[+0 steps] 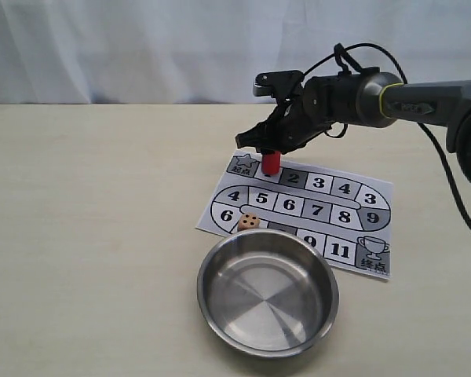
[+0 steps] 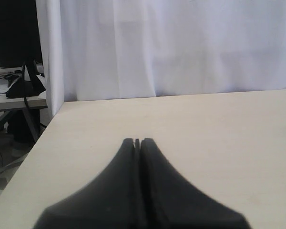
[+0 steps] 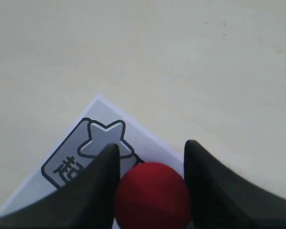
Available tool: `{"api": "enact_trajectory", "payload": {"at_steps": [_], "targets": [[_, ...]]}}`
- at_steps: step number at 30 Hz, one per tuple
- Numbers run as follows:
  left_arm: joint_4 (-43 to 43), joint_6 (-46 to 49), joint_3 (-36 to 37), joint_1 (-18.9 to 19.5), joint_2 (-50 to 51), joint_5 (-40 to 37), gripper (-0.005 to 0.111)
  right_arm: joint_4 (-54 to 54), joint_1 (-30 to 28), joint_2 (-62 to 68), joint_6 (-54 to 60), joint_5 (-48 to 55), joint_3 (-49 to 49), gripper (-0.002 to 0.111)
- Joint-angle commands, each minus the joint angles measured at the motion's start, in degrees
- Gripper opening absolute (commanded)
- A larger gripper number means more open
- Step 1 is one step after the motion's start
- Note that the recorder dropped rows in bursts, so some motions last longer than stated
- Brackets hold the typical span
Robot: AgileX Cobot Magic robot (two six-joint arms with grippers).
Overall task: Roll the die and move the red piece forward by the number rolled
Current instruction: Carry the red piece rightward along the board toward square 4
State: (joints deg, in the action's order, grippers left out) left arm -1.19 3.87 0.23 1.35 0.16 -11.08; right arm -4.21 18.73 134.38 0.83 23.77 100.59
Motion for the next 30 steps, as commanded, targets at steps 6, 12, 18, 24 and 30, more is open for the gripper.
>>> {"api": "enact_trajectory", "payload": {"at_steps": [6,12,18,24,30], "targets": [[0.4,-0.3,-0.2,-0.1,-0.2,0.2,0.000,4.2,-0.1,-3.9,0.0,2.1,-0.3,0.004],[0.4,-0.3,-0.2,-0.1,-0.2,0.2,0.000,7.1,-0.6,-5.1,0.0,4.8,-0.3,0.004],[0.4,-0.3,-0.2,-0.1,-0.2,0.2,0.000,7.2,-2.7,-5.1,0.0,8.6,-0.3,0.004],[0.4,-0.3,-0.2,-0.1,-0.2,0.6,0.000,4.2,-3.2,-5.0,0.0,9.5,-0.3,0.004],[0.4,-0.3,-0.2,-0.1,-0.2,0.7,0.000,4.2,-3.2,-1.8,0.0,10.0,-0.3,0.004]]}}
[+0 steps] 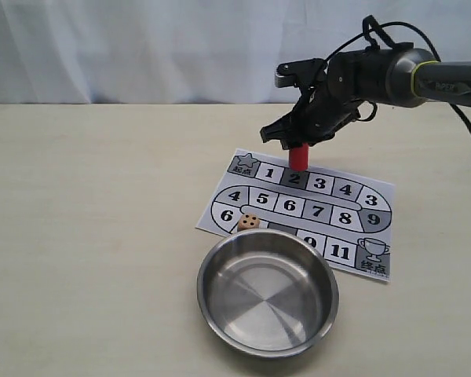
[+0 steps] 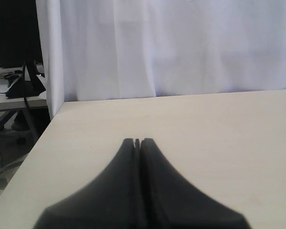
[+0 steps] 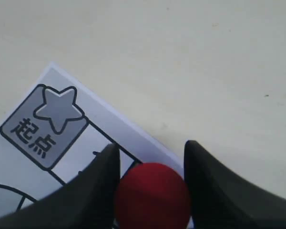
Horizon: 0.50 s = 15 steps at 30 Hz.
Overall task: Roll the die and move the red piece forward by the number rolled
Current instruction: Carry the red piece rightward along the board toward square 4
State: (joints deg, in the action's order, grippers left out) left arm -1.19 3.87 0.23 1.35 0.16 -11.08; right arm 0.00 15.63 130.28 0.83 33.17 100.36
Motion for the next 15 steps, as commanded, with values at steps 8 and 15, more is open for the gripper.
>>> {"api": "enact_trajectory", "payload": {"at_steps": [8,15], "targets": [[0.4,-0.3,-0.2,-0.1,-0.2,0.7,0.000,1.1,-0.5,1.5,3.0,1.8,-0.1,0.004],[0.4,-0.3,-0.2,-0.1,-0.2,0.7,0.000,3.0,-1.0,-2.5,3.0,1.4,-0.1,0.004]]}}
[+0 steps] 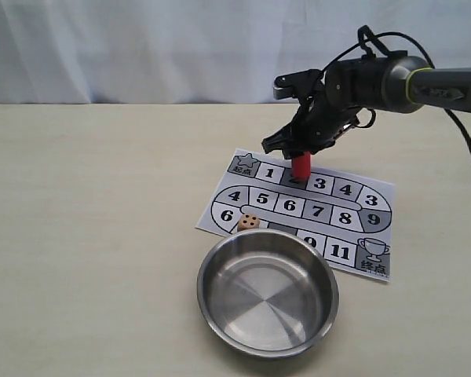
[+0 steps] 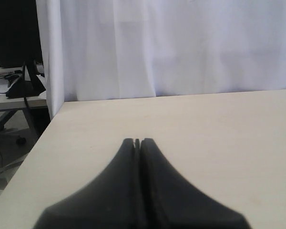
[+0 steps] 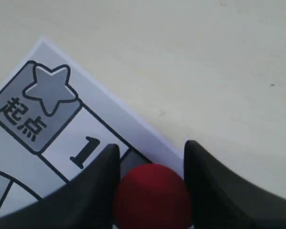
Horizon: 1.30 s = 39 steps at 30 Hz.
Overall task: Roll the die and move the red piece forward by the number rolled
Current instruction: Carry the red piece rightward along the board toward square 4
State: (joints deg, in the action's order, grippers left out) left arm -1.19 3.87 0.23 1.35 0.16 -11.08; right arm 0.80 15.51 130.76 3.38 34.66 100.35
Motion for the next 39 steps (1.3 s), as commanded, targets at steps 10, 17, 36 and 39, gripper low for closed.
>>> {"api": "enact_trajectory", "payload": {"at_steps": [10,17,36,39], "targets": [[0.4,-0.3,-0.2,-0.1,-0.2,0.3,0.000,0.4,-3.3,-4.2,0.3,5.3,-0.1,0.004],[0.4,-0.3,-0.2,-0.1,-0.2,0.3,0.000,-0.8,-3.3,1.1,0.4,8.0,-0.1,0.004],[0.4,-0.3,-0.2,-0.1,-0.2,0.3,0.000,0.4,-5.0,-5.8,0.3,6.8,-0.3,0.004],[0.4,-0.3,-0.2,-0.1,-0.2,0.3,0.000,0.2,-6.2,-7.5,0.4,5.4,-2.6,0.004]]}}
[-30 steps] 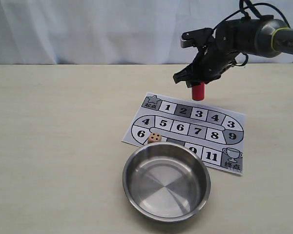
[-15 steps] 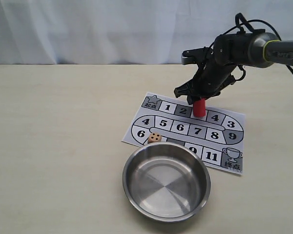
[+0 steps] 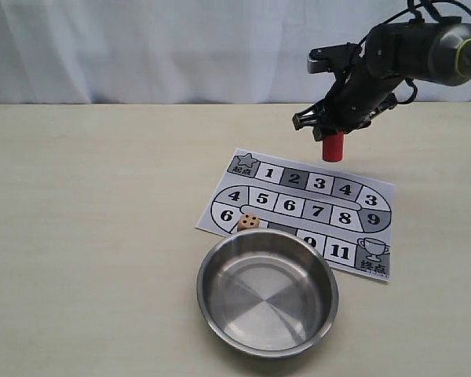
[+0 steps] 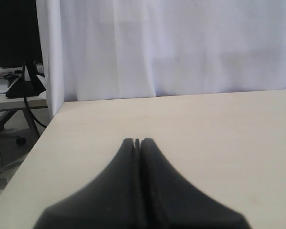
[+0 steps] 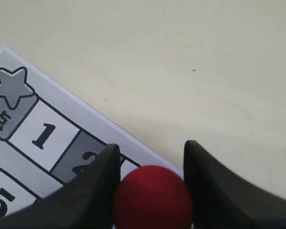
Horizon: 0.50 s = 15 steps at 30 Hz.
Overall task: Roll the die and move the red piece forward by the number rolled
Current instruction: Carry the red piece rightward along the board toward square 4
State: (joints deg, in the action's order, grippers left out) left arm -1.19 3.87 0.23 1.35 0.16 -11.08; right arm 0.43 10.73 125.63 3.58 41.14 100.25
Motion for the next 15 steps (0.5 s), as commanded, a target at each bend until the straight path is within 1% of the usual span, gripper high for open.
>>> {"api": "enact_trajectory", "payload": {"at_steps": [1,4,9,15], "targets": [[0.4,-0.3,-0.2,-0.1,-0.2,0.3,0.000,0.4,-1.9,-3.0,0.2,-2.0,-3.6,0.004],[0.4,-0.3,-0.2,-0.1,-0.2,0.3,0.000,-0.4,-2.9,-5.4,0.2,-8.4,-10.2,0.004],[0.4,-0.3,-0.2,-0.1,-0.2,0.3,0.000,-0.9,-2.9,-9.2,0.2,-23.5,-21.6,0.004],[0.4,-0.3,-0.2,-0.1,-0.2,0.3,0.000,-0.9,-2.9,-9.4,0.2,-38.6,-31.4,0.004]]}}
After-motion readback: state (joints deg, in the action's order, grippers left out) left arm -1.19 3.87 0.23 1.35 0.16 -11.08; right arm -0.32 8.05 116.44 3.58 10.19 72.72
